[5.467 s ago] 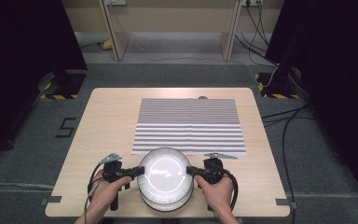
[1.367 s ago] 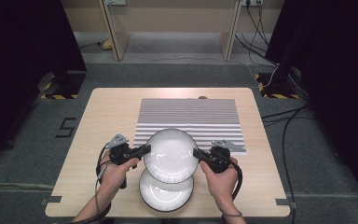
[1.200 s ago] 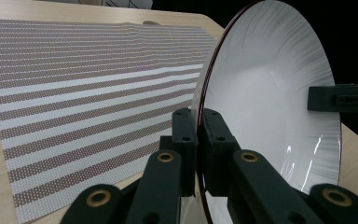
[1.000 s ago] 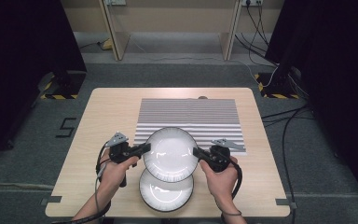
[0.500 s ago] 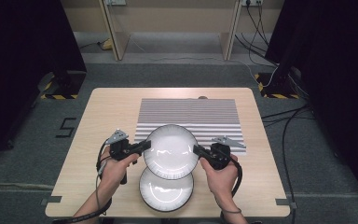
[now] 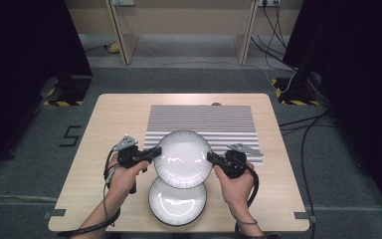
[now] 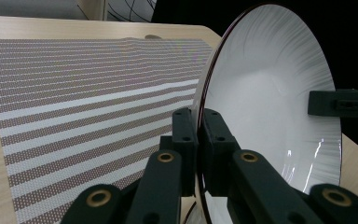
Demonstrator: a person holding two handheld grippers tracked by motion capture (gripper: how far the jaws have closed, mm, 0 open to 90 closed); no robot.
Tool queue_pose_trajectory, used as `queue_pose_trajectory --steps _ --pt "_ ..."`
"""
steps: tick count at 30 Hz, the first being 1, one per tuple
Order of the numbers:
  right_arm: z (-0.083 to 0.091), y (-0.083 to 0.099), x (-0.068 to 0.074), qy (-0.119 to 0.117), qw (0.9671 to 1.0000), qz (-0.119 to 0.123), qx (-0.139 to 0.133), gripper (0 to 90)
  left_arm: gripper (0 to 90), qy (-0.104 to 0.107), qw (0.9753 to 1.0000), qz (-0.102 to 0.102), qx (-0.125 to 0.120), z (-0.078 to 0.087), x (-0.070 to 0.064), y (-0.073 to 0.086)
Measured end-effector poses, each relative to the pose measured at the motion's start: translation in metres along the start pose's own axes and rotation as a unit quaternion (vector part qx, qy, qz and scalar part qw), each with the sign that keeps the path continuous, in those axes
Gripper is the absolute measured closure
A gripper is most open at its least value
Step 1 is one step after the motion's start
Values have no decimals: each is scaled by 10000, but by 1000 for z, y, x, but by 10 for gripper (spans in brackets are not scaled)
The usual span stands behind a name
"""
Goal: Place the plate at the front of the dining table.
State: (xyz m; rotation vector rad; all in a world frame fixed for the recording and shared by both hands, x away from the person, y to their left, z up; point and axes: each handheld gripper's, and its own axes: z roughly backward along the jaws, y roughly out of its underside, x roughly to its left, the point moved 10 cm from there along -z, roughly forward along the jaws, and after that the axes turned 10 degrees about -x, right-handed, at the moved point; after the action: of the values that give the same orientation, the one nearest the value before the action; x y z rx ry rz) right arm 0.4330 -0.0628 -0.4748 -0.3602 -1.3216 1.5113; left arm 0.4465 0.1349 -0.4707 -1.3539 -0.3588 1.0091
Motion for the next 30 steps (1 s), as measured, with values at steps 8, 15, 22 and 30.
queue_pose_trajectory --steps 8,15,22,30 --pt "-1 -3 -1 22 10000 -13 -25 851 851 -5 10000 -9 -21 -2 0 -2" --pt "-2 -6 -3 30 10000 12 -56 851 851 -3 10000 11 -34 -5 1 -5" --pt "-3 -9 -4 48 10000 30 -58 851 852 0 10000 25 -69 -7 1 -7" --pt "-5 -11 -6 73 9999 26 -91 850 852 -11 10000 12 -71 -10 2 -9"
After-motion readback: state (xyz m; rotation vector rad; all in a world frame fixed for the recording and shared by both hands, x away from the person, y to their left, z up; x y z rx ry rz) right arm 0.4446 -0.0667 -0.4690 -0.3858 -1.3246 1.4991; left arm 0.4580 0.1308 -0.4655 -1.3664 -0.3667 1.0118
